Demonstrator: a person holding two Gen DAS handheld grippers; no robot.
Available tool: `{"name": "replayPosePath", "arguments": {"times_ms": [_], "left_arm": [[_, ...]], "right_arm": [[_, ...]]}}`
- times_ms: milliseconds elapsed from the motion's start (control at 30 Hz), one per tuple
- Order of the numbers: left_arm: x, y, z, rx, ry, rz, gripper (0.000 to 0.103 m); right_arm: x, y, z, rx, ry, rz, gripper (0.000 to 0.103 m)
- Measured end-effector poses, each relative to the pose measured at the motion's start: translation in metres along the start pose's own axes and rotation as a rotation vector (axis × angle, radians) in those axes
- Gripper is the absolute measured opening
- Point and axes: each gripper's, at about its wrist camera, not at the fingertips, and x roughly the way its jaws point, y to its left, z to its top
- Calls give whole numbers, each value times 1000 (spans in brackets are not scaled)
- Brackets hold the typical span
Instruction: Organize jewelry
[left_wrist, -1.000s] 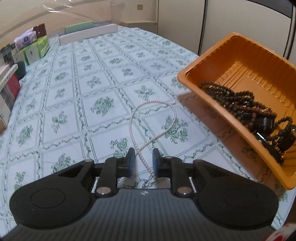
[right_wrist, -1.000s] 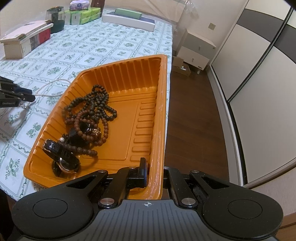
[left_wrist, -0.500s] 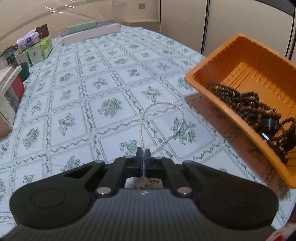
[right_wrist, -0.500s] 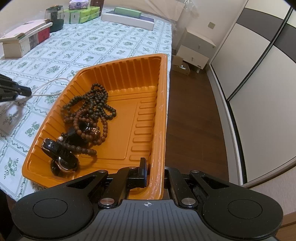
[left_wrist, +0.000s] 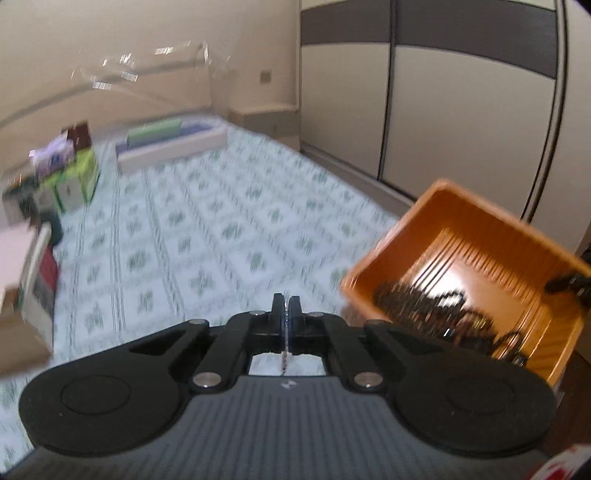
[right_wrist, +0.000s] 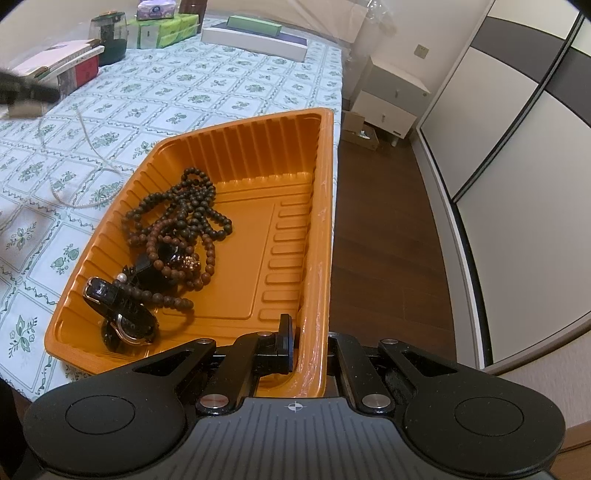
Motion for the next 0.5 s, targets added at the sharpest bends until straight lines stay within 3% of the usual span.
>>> {"name": "replayPosePath", "arguments": {"times_ms": [333,500], "left_arm": [[-41,-35,69,84,-145,-73,0],[-36,-38,66,72,-128,-87,0]], "right_arm": [[-3,0,1,3,-6,0,4],[-6,0,1,0,-13,2,4]]}}
